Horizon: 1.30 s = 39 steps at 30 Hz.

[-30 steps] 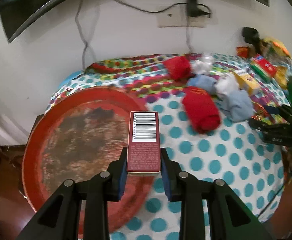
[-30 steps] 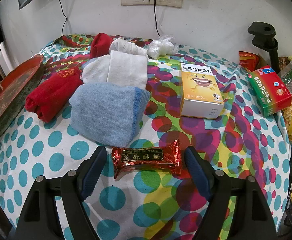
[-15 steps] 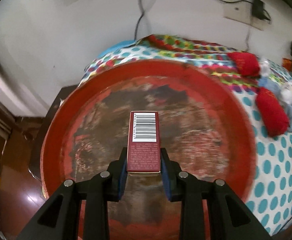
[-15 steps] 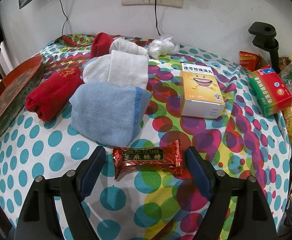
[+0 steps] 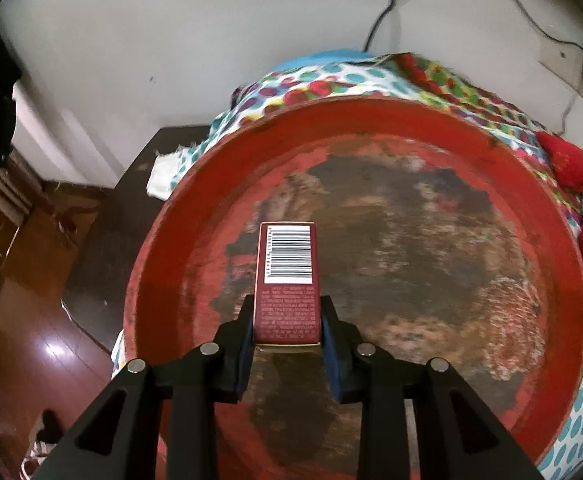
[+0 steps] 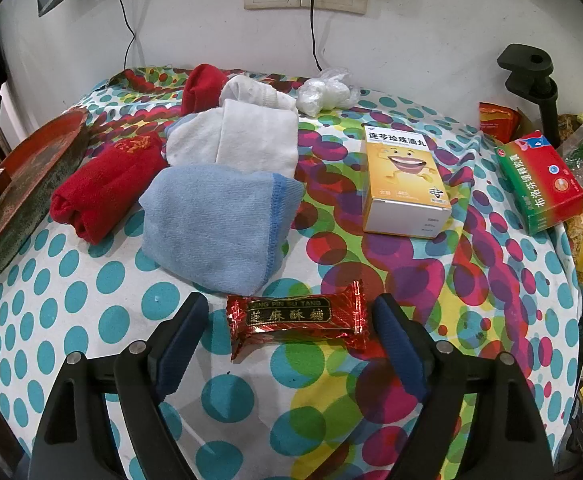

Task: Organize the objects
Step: 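Carry the dark red box over the red tray with the left gripper, then lower the box onto the tray and open the left gripper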

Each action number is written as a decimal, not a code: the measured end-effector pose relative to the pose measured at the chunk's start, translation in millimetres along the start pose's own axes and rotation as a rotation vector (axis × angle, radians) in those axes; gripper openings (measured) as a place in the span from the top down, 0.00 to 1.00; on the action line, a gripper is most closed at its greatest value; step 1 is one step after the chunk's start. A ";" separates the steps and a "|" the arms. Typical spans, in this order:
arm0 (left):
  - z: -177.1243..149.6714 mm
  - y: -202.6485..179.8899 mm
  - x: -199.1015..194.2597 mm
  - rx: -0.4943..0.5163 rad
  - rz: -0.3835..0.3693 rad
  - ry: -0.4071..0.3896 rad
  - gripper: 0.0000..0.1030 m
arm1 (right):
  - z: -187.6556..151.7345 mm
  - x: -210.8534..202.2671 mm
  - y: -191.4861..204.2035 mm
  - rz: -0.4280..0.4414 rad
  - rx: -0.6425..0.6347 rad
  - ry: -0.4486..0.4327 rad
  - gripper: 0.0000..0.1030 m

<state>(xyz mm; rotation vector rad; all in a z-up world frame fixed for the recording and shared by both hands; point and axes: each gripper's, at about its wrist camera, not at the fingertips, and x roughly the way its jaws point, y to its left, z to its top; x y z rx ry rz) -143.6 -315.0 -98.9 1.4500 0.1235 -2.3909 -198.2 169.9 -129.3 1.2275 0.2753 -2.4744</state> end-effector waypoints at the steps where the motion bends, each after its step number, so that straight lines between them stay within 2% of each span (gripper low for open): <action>1: 0.0 3.1 2.0 -0.004 -0.002 0.004 0.71 | 0.0 -0.2 0.1 0.000 0.000 0.000 0.20; 8: -0.9 9.6 7.4 -0.018 0.022 0.007 0.70 | 0.1 0.2 -0.1 0.000 -0.001 0.001 0.19; 12: -0.5 9.5 8.5 -0.026 0.028 0.017 0.57 | 0.3 0.0 0.3 0.000 -0.001 0.001 0.18; 15: -1.7 7.9 4.8 -0.021 0.020 0.019 0.56 | 0.3 -0.1 0.3 0.000 -0.001 0.001 0.17; 27: -14.6 8.2 -53.1 -0.042 0.003 -0.077 0.53 | 0.8 0.0 0.5 0.000 -0.001 0.002 0.17; 31: -30.6 -5.8 -68.8 -0.044 -0.001 -0.111 0.53 | 0.9 -0.1 0.6 0.001 -0.001 0.002 0.16; 33: -36.9 -16.2 -72.5 -0.040 -0.029 -0.116 0.53 | 0.9 0.0 0.7 0.000 -0.001 0.002 0.16; 36: -45.1 -35.8 -74.1 0.004 -0.061 -0.114 0.53 | 1.0 0.0 0.7 0.000 -0.002 0.002 0.16; 39: -53.7 -53.9 -73.2 0.067 -0.039 -0.133 0.53 | 1.2 -0.1 0.8 0.000 -0.003 0.002 0.16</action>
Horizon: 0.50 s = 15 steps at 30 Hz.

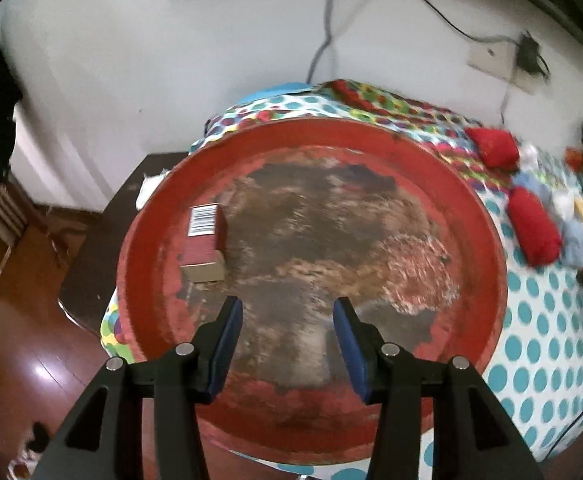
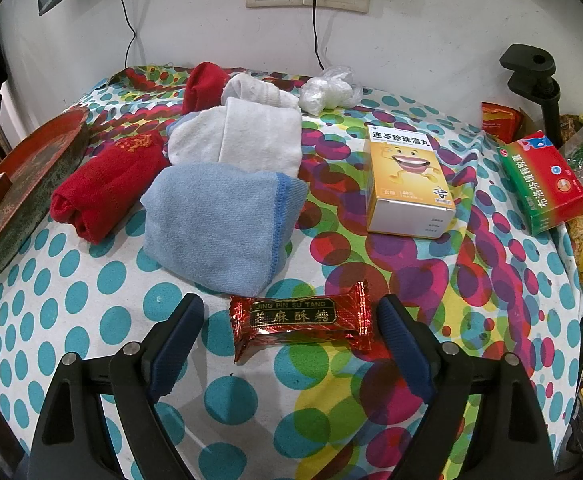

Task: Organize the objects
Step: 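Lower the box onto the tray and open the left gripper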

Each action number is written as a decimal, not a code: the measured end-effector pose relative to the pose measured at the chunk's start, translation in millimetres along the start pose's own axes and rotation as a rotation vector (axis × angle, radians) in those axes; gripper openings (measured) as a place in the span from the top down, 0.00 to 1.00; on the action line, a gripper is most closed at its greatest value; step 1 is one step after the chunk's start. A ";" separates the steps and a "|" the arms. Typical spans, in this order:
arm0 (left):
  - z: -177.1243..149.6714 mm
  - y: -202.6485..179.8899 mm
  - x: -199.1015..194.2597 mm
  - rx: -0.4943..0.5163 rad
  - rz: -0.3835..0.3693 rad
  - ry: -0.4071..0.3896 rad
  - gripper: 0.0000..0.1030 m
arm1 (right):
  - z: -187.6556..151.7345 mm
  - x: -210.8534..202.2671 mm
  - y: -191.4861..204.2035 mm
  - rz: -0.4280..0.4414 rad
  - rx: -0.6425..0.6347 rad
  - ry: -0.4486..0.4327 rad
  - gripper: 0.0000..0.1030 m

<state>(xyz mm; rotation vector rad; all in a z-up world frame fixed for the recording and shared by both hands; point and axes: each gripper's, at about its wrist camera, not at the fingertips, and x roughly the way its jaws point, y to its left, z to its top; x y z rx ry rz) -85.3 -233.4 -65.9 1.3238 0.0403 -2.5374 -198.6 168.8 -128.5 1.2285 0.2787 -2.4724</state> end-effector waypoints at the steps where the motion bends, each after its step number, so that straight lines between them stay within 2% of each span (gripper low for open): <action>1: -1.9 -4.3 0.6 0.013 0.005 -0.001 0.53 | 0.0 -0.1 0.1 0.001 0.000 -0.001 0.18; 3: -4.8 -9.2 2.2 0.027 -0.024 0.002 0.53 | -1.4 -2.1 2.2 0.007 -0.008 -0.012 0.27; 5: -5.7 -12.2 2.4 0.031 -0.033 0.000 0.53 | -3.4 -4.1 4.4 -0.001 0.000 -0.020 0.42; 15: -4.4 -0.3 -2.5 0.004 -0.021 -0.018 0.53 | -6.4 -16.2 24.0 -0.051 -0.002 -0.013 0.46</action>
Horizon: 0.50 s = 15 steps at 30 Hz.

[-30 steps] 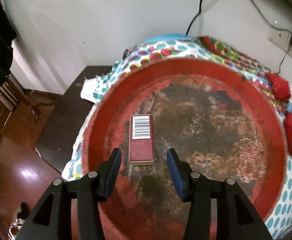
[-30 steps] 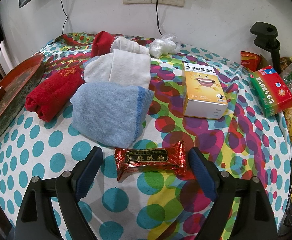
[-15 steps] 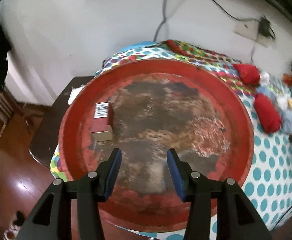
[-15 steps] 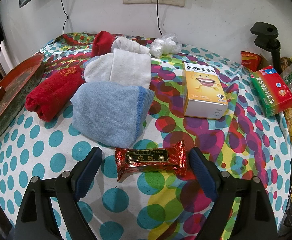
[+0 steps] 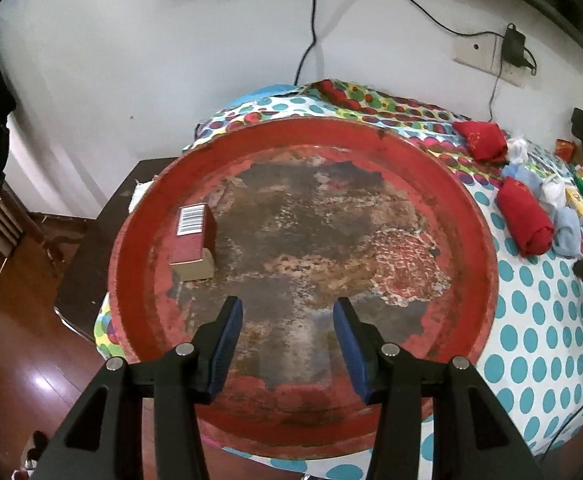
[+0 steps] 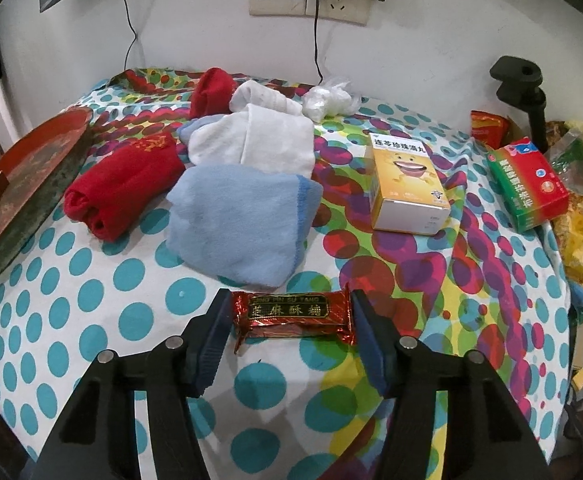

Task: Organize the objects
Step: 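Lower the box onto the tray and open the left gripper, then carry the red candy bar to the tray with the right gripper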

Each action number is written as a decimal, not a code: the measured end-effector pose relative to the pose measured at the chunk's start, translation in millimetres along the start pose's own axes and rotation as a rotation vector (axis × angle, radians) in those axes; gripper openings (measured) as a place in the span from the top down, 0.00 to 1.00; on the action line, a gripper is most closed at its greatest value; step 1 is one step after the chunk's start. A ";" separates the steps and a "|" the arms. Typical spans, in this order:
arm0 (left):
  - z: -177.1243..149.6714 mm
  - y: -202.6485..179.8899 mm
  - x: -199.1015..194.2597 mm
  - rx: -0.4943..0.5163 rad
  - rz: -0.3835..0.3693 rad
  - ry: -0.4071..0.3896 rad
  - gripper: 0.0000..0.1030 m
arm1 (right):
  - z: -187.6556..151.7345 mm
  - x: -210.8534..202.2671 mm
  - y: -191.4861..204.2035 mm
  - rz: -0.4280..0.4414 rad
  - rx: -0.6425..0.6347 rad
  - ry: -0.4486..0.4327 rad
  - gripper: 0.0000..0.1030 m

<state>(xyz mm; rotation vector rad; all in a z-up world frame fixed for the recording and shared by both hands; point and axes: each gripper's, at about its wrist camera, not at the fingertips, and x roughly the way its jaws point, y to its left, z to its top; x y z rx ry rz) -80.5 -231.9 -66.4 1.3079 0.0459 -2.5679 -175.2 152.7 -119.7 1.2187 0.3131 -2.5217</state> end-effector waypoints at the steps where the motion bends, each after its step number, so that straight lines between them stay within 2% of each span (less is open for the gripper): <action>1: -0.2 0.9 -0.4 0.000 0.006 -0.001 0.53 | 0.3 -2.6 1.5 -0.001 -0.002 -0.002 0.46; 7: 0.5 16.3 -2.8 -0.036 0.013 -0.011 0.53 | 4.4 -24.1 19.8 0.010 0.000 -0.014 0.46; 10: 0.7 25.2 -4.1 -0.046 0.046 -0.023 0.53 | 8.1 -34.4 38.0 0.020 -0.030 -0.020 0.46; 15: 2.4 42.5 -6.1 -0.102 0.045 -0.022 0.53 | 19.9 -43.7 78.0 0.067 -0.079 -0.023 0.46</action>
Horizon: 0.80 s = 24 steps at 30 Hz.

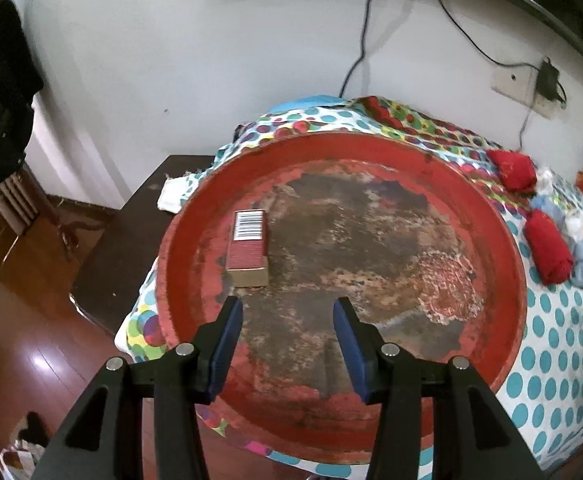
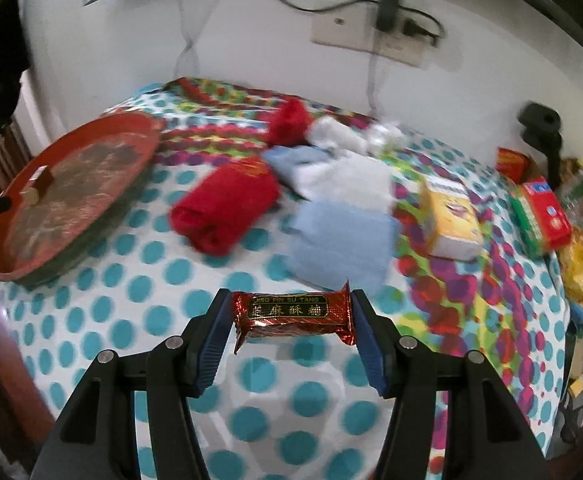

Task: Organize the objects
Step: 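Carry the red candy bar to the tray with the right gripper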

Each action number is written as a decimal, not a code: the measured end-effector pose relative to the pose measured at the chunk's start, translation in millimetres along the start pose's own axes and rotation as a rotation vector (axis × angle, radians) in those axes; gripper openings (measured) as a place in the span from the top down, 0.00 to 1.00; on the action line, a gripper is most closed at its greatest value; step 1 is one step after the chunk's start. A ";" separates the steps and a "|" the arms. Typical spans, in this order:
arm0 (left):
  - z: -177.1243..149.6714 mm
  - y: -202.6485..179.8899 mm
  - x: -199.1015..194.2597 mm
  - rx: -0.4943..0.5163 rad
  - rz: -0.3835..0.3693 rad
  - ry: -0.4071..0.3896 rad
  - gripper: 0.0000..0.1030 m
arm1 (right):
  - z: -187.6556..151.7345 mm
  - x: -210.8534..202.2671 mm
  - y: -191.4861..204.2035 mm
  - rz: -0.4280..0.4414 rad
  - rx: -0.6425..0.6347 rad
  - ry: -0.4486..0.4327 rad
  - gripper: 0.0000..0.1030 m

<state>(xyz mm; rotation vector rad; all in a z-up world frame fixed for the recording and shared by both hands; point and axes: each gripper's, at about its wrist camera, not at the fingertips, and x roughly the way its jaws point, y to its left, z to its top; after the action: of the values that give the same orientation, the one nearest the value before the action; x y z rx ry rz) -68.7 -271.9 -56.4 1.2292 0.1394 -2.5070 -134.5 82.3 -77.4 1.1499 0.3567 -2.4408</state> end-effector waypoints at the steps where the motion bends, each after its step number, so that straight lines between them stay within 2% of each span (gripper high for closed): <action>1: 0.5 2.6 -0.2 -0.006 0.006 -0.001 0.53 | 3.6 -0.3 8.0 0.007 -0.010 -0.001 0.46; 10: 3.9 29.5 -1.6 -0.076 0.050 0.005 0.53 | 35.2 2.5 81.2 0.090 -0.116 -0.014 0.46; 14: 4.5 41.2 -3.1 -0.097 0.096 -0.005 0.53 | 46.9 6.7 114.0 0.129 -0.158 -0.013 0.46; 24: 5.0 67.0 -1.3 -0.153 0.108 0.008 0.53 | 67.4 25.2 200.9 0.231 -0.262 0.001 0.46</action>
<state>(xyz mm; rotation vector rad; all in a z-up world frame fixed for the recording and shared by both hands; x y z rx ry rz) -48.5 -335.4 -48.0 1.1533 0.2551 -2.3520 -99.4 -127.8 -65.4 1.0177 0.4979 -2.1211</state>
